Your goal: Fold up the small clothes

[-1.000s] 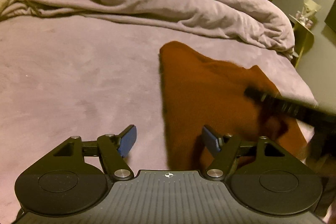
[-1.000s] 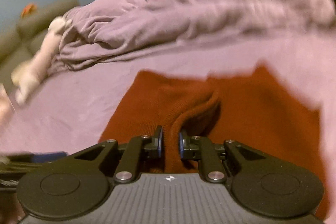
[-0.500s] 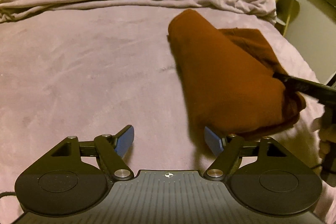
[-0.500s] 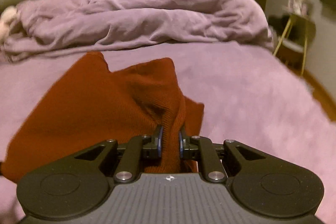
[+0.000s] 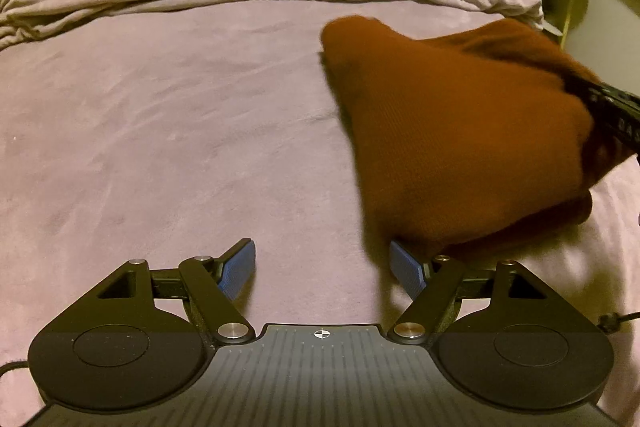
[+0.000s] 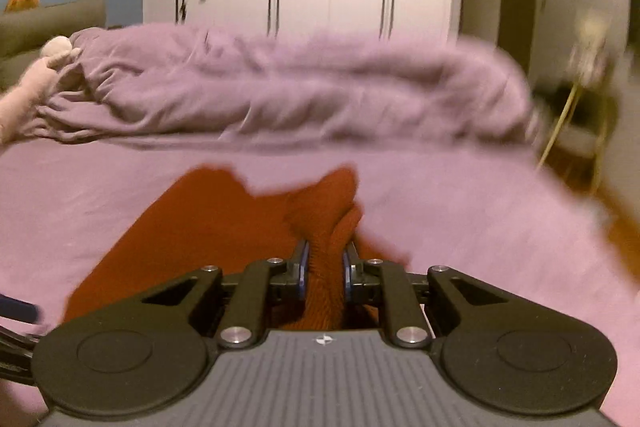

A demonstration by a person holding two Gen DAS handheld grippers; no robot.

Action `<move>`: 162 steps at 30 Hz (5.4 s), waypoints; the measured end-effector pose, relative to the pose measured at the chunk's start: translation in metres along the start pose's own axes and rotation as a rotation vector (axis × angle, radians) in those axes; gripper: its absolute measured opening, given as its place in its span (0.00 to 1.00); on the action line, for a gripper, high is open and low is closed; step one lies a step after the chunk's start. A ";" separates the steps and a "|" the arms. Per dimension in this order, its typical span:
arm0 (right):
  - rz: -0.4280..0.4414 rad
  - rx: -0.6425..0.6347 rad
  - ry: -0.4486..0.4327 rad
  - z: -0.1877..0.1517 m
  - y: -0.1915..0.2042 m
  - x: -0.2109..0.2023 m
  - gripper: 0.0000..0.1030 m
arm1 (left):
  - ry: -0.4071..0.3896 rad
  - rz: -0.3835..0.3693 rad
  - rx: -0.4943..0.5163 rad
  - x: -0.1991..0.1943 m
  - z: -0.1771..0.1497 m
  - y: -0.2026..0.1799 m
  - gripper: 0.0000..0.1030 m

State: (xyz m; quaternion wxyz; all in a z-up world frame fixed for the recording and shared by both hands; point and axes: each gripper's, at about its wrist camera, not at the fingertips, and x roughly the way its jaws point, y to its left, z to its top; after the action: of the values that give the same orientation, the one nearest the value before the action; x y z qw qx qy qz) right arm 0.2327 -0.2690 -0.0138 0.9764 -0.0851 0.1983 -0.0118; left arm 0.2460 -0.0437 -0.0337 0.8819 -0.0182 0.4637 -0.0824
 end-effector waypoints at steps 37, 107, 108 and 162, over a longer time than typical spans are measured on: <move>0.274 0.032 0.212 -0.032 0.037 -0.005 0.18 | -0.056 -0.043 -0.059 0.043 0.062 -0.014 0.93; 0.576 0.854 0.427 -0.052 -0.156 0.109 0.68 | 0.126 -0.533 -0.382 0.126 0.088 0.028 0.70; 0.561 0.859 0.439 -0.056 -0.161 0.110 0.69 | 0.128 -0.532 -0.383 0.126 0.089 0.027 0.71; 0.481 0.793 0.413 -0.042 0.031 -0.002 0.29 | -0.010 -0.001 -0.128 -0.043 -0.040 0.059 0.68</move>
State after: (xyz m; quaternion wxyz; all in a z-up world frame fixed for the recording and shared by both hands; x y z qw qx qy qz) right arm 0.2140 -0.2448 -0.0569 0.8491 0.3443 0.3815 0.1224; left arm 0.1973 0.0235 -0.0280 0.8812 -0.0751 0.4637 -0.0527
